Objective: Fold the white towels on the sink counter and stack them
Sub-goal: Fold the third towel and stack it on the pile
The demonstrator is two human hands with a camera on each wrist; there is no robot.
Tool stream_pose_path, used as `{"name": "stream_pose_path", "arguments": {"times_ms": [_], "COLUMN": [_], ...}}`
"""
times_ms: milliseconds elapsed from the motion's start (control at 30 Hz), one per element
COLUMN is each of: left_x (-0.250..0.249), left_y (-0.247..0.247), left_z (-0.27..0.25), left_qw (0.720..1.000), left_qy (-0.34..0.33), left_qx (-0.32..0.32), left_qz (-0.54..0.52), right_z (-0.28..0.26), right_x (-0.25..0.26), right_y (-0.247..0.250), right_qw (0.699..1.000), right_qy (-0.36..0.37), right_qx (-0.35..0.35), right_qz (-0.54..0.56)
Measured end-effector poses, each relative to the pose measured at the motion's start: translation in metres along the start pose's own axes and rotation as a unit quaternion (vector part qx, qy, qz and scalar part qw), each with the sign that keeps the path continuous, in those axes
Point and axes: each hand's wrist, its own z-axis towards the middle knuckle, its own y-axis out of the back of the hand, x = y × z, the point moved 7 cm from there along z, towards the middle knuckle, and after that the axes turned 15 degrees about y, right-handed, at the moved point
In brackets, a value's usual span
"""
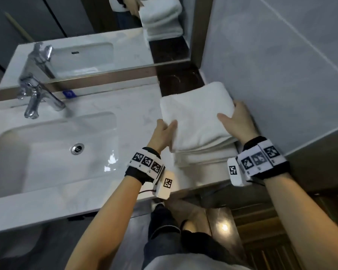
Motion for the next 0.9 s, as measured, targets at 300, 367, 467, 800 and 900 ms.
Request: {"name": "stream_pose_path", "arguments": {"times_ms": [300,367,467,800,900], "left_x": [0.032,0.038,0.057,0.101,0.092], "left_y": [-0.024,-0.014,0.009,0.117,0.122], "left_z": [-0.008,-0.012,-0.019,-0.047,-0.046], "left_qw": [0.997,0.997,0.997,0.985,0.983], "left_qy": [0.067,0.062,0.065,0.040,0.038], "left_qx": [0.001,-0.010,-0.014,-0.167,-0.176], "left_qz": [0.045,0.044,0.035,0.031,0.034], "right_z": [-0.031,-0.035,-0.042,-0.072,-0.070], "right_x": [-0.032,-0.037,-0.030,0.031,0.033], "right_y": [-0.030,-0.039,-0.056,-0.131,-0.132], "right_qw": [0.993,0.991,0.989,0.960,0.957], "right_qy": [-0.022,-0.031,0.001,0.140,0.160], "right_qx": [0.081,0.114,0.146,0.161,0.137], "right_qz": [-0.079,-0.066,-0.039,0.182,0.199]}}
